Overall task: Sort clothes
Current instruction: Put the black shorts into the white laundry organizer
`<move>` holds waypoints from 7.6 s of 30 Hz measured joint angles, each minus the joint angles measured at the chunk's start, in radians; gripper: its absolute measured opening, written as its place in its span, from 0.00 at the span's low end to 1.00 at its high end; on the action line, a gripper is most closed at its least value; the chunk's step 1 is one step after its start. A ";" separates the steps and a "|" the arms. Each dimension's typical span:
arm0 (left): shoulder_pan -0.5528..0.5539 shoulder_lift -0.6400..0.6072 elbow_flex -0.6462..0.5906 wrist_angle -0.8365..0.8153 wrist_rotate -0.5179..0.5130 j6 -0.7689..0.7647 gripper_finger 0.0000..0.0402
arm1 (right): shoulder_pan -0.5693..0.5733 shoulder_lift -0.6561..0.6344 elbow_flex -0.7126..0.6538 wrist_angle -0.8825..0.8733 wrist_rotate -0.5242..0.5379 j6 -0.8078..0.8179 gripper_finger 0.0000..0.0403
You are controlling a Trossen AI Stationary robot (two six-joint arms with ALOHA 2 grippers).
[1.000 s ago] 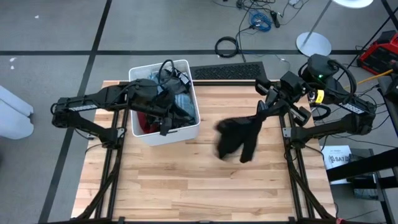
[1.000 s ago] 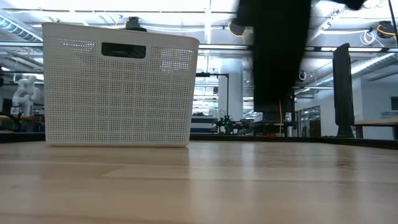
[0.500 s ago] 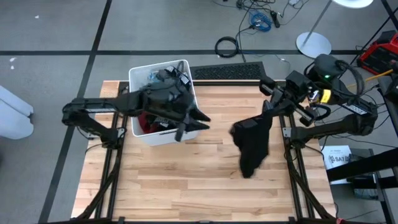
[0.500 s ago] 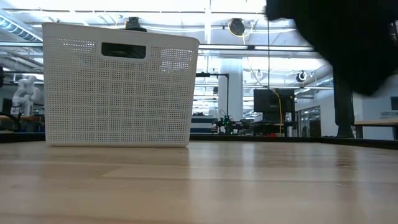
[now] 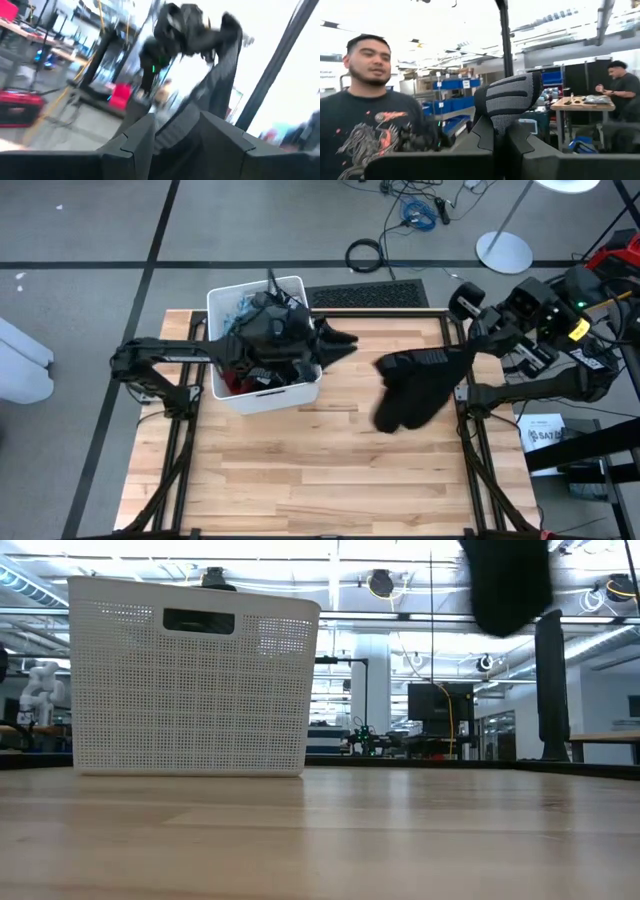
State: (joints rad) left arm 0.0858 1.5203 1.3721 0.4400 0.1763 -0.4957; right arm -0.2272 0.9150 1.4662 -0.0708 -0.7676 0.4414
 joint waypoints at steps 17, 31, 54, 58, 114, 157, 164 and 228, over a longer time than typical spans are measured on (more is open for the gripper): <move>-0.024 0.181 -0.072 0.265 0.007 -0.247 0.41 | 0.000 0.064 0.000 0.260 0.083 0.184 0.00; 0.016 0.218 -0.052 0.362 0.039 -0.183 0.41 | 0.000 0.088 0.000 0.407 -0.049 0.356 0.01; 0.007 0.389 0.037 0.507 0.190 -0.311 0.41 | 0.000 0.163 0.000 0.500 -0.047 0.487 0.01; 0.015 0.390 0.038 0.519 0.179 -0.311 0.41 | 0.000 0.164 0.000 0.539 -0.051 0.533 0.01; 0.055 0.612 0.113 0.905 0.246 -0.518 0.41 | 0.000 0.263 0.000 0.722 -0.078 0.645 0.01; 0.062 0.619 0.143 1.131 0.293 -0.546 0.41 | -0.030 0.424 0.349 0.498 -0.235 0.559 0.01; 0.057 0.618 0.143 1.131 0.295 -0.546 0.41 | -0.063 0.409 0.349 0.457 -0.235 0.530 0.01; 0.085 0.616 0.143 1.105 0.215 -0.463 0.04 | -0.066 0.428 0.349 0.506 -0.250 0.591 0.01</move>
State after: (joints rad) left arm 0.1709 2.1368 1.5154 1.5446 0.3916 -0.9585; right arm -0.2932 1.3430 1.8149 0.4347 -1.0172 1.0327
